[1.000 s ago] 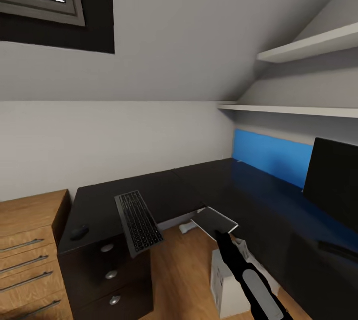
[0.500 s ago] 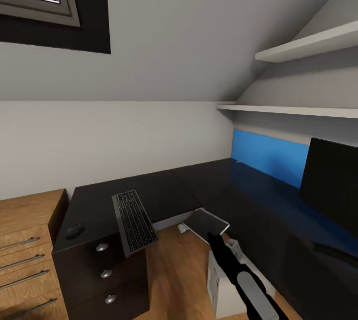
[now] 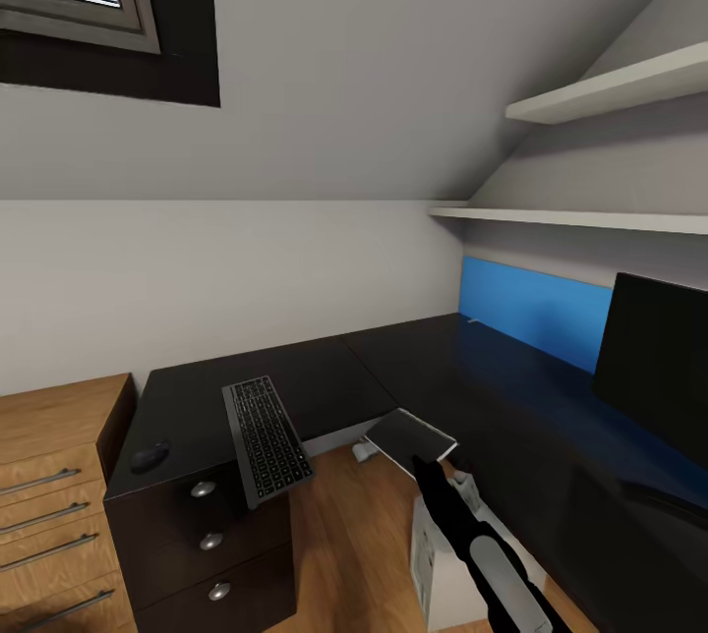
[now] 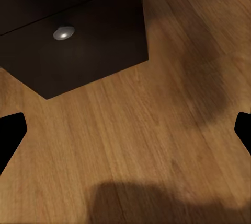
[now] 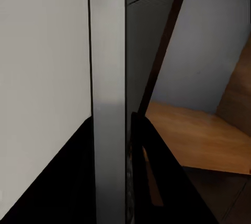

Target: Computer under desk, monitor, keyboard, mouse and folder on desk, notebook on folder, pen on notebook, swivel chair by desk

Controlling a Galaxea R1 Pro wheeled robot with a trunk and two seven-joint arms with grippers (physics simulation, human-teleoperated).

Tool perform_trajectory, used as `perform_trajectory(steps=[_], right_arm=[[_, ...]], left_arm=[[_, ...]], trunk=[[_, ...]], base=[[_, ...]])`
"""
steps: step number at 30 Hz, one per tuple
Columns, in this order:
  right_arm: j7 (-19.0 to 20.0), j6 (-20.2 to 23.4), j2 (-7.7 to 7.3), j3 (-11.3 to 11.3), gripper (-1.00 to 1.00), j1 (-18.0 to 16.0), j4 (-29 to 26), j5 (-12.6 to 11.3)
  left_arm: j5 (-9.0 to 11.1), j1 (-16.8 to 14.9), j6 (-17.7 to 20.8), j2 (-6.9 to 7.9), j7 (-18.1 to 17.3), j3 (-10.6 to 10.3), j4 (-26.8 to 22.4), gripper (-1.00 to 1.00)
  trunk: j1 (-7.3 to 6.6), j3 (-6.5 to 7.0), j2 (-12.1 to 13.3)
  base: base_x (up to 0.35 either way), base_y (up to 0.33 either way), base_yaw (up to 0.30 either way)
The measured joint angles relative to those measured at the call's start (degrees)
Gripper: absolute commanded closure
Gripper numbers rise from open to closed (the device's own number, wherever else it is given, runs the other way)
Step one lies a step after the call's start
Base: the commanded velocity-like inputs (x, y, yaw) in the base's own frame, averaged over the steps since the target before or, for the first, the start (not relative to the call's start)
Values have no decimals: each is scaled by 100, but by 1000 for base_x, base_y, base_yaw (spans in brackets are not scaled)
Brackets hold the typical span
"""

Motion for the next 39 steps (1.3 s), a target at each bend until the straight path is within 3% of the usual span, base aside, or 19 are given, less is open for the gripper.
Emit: perform_trajectory(steps=[26, 39], right_arm=[[2, -11, 4, -61, 100, 1, 5, -2], [12, -213, -20, -79, 100, 2, -4, -4]], left_arm=[[0, -1, -7, -1, -1, 3, 77, -100], [1, 0, -7, 2, -1, 7, 80, -100]], trunk=[[0, 170, 0], [0, 214, 0]], base=[[0, 0, 178], [0, 0, 165]])
